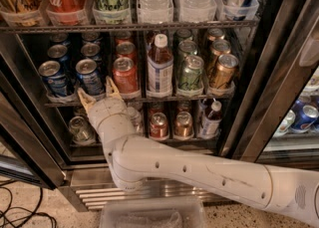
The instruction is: Pick pepsi can from middle shelf of fridge
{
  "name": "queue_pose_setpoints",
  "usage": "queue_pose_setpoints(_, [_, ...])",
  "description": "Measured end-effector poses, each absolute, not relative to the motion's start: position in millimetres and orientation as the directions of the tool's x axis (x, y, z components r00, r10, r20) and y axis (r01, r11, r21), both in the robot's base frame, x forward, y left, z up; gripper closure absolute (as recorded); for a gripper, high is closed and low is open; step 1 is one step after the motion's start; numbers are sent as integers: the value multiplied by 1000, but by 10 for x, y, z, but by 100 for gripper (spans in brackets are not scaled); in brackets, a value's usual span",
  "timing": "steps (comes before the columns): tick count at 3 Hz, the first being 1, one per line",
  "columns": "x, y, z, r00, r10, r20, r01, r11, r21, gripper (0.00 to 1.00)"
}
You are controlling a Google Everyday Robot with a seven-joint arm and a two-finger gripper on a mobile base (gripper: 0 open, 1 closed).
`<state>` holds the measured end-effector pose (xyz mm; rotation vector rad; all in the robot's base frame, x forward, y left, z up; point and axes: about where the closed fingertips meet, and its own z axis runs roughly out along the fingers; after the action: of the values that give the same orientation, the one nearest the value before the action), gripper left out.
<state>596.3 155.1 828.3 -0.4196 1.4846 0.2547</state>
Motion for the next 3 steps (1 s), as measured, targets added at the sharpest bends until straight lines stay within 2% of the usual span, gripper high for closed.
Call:
queue_pose_setpoints(2, [6004,1463,8449,109,-91,-990,-417,900,-129,34])
queue_pose_setpoints(3, [6129,1555,8445,91,-88,-992,-421,899,-118,26])
